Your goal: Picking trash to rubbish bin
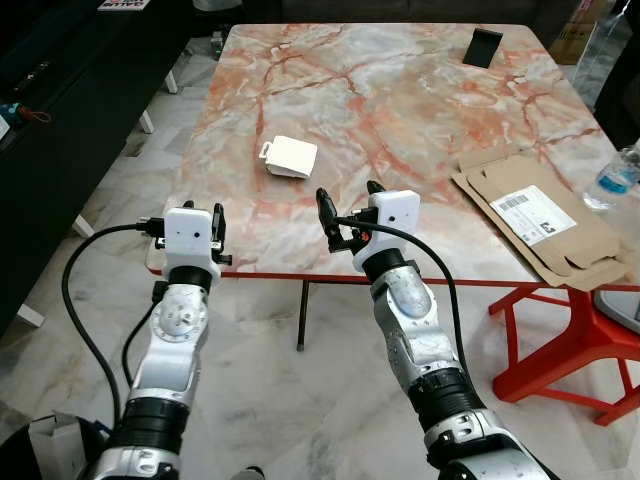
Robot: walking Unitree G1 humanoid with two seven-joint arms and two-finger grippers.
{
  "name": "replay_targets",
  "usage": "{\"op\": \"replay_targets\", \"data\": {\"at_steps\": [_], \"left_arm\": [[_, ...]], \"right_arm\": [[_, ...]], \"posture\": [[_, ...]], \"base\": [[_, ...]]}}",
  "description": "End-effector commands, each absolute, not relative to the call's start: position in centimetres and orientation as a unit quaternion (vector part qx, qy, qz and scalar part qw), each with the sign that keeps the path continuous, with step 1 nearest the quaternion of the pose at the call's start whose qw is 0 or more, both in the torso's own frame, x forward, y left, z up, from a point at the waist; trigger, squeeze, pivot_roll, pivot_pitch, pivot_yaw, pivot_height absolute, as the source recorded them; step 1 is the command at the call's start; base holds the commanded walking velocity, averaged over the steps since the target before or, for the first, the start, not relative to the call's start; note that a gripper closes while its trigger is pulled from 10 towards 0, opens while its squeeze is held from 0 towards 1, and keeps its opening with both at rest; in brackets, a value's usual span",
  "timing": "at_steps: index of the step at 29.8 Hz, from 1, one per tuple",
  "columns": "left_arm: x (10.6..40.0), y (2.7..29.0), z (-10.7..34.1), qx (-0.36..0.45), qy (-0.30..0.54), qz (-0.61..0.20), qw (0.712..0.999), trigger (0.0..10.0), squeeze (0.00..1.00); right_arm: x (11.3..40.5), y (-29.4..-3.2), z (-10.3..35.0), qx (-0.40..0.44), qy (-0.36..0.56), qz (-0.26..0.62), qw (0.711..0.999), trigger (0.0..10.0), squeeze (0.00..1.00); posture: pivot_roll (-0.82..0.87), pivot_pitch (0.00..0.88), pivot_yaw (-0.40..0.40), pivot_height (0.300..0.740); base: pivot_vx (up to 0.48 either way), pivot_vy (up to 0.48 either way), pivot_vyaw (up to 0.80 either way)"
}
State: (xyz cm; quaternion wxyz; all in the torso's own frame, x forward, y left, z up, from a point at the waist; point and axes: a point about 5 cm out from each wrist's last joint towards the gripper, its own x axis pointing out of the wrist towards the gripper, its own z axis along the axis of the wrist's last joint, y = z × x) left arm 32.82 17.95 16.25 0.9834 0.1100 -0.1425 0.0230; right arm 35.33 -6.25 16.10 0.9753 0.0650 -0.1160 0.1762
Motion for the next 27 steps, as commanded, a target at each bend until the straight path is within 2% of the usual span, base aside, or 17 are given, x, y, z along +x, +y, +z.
{"op": "replay_targets", "data": {"at_steps": [1, 5, 10, 19, 27], "left_arm": [[32.4, 18.8, 16.0, 0.114, -0.135, 0.024, 0.984, 10.0, 0.0], [32.3, 19.6, 16.0, 0.121, -0.131, 0.033, 0.983, 10.0, 0.0], [32.5, 19.1, 16.1, 0.119, -0.133, 0.024, 0.984, 10.0, 0.0], [32.5, 18.4, 16.3, 0.114, -0.138, 0.017, 0.984, 10.0, 0.0], [32.6, 18.4, 16.5, 0.111, -0.139, 0.018, 0.984, 10.0, 0.0]], "right_arm": [[35.5, -6.2, 16.0, 0.069, -0.109, 0.174, 0.976, 10.0, 0.0], [35.6, -6.4, 15.9, 0.069, -0.105, 0.168, 0.978, 10.0, 0.0], [35.3, -5.6, 15.7, 0.038, -0.108, 0.195, 0.974, 10.0, 0.0], [35.2, -5.5, 15.8, 0.038, -0.114, 0.201, 0.972, 10.0, 0.0], [35.1, -5.4, 15.7, 0.034, -0.116, 0.207, 0.971, 10.0, 0.0]], "posture": [[0.13, 0.138, 0.01, 0.74], [0.14, 0.134, 0.009, 0.74], [0.13, 0.13, 0.005, 0.74], [0.13, 0.147, 0.003, 0.74], [0.14, 0.153, 0.004, 0.74]], "base": [[0.304, 0.0, 0.0], [0.305, 0.0, 0.0], [0.305, 0.0, 0.0], [0.303, 0.0, 0.0], [0.304, 0.0, 0.8]]}}
